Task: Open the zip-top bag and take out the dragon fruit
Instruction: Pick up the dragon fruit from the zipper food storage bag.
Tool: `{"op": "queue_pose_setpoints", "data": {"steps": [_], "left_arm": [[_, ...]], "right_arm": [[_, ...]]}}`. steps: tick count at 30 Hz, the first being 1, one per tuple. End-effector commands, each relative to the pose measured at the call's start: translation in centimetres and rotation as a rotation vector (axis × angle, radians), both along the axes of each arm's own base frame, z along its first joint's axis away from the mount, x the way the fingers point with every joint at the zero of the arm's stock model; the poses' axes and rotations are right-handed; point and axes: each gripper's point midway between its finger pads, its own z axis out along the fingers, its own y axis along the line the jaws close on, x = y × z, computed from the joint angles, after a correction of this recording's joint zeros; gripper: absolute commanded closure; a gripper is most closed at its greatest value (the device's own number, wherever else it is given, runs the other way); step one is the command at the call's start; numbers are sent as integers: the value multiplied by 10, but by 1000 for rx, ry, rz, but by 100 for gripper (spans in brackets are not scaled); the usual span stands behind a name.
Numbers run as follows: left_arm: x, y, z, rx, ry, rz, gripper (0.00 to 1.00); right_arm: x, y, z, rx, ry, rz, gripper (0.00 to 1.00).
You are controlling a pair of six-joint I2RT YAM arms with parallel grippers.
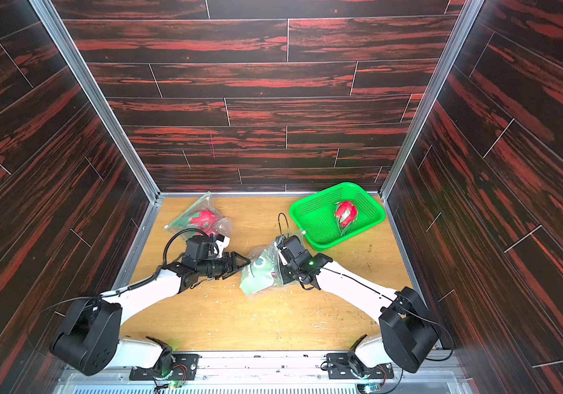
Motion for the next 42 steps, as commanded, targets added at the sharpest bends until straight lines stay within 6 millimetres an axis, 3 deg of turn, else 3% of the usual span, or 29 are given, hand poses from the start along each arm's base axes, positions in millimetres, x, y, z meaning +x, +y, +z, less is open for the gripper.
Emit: {"op": "queue_pose_setpoints", "data": {"steps": [1,5,11,18,24,37,42], "left_arm": [[-4,-2,8,-53,-14,-10,34],[-5,-5,8,-103,-23,-7,35],[-7,-6,16,-133,-43,-11,45],[-2,-10,17,-180,-35,-1,68],[2,-11,21,-182,-49,-1,99],[14,33,0,42,-37,109,100],[14,35,5,33,-44,108,100]], "right_arm": [[17,7,45,101,-83,-69,100],[18,6,58,138,-90,-101,100],[21,-3,66,132,-92,-151,100],[21,-1,82,188,-101,-160,100],[19,-2,91,204,-104,-156,100],[12,-20,106,218,-66,-168,100],[10,-24,110,224,-70,-173,100]]}}
